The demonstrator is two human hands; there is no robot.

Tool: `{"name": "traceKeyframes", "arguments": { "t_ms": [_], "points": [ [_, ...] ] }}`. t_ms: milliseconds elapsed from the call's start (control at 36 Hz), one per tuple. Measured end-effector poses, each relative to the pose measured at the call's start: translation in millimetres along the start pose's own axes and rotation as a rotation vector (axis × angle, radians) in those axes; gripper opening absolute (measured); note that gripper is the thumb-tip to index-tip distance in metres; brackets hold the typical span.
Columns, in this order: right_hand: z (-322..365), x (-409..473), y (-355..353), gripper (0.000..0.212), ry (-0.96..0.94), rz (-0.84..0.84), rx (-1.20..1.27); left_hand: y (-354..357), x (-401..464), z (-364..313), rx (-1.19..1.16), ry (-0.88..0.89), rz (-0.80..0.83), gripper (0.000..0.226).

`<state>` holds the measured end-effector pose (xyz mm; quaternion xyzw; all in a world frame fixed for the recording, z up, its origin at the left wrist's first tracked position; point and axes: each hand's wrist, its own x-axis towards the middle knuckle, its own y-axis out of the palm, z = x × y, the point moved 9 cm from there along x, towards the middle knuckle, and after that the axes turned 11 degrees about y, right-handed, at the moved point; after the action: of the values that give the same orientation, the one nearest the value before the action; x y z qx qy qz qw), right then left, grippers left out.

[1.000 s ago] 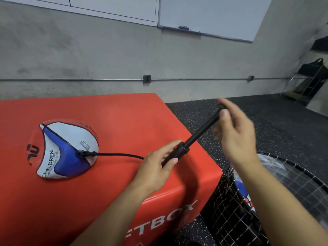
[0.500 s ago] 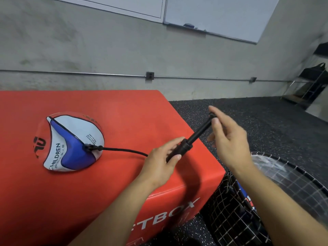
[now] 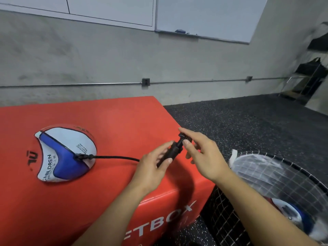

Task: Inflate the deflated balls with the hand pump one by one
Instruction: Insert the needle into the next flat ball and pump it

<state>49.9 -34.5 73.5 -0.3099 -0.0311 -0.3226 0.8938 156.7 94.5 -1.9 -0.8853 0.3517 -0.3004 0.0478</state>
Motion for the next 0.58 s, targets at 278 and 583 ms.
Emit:
{"name": "traceKeyframes", "arguments": {
  "t_ms": [278, 583],
  "points": [
    [5.1, -2.4, -86.9, 0.036, 0.033, -0.379, 0.37, 9.5, -4.1, -4.3, 0.041, 0.006, 0.074, 0.059],
    [17.5, 2.4, -41.9, 0.037, 0.013, -0.253, 0.084, 2.0, -2.4, 6.8, 0.0, -0.012, 0.058, 0.059]
  ]
}}
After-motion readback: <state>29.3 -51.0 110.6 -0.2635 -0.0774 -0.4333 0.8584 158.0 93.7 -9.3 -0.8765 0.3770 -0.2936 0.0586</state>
